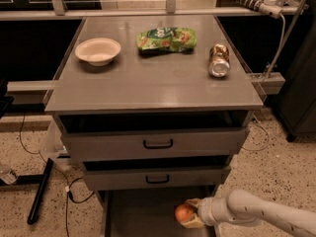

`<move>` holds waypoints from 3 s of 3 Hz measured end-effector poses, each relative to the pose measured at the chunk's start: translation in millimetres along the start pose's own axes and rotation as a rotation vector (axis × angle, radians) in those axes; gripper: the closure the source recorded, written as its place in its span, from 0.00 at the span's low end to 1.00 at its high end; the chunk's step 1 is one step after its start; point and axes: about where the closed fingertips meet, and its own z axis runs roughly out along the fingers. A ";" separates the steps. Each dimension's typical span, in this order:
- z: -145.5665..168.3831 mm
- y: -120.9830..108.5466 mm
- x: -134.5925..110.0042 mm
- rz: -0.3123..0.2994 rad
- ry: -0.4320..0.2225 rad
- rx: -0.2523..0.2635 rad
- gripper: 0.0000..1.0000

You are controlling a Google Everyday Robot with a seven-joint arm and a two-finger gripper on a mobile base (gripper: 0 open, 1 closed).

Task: Place orange into bottom drawer

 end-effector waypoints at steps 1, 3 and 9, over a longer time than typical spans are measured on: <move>48.1 -9.4 42.4 0.042 -0.019 0.000 1.00; 121.3 -13.3 103.2 0.038 -0.070 0.012 1.00; 138.9 -10.9 112.3 0.031 -0.065 0.008 0.00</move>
Offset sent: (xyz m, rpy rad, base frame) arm 0.0271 -0.0050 -0.1838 0.1154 -0.0373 -0.0635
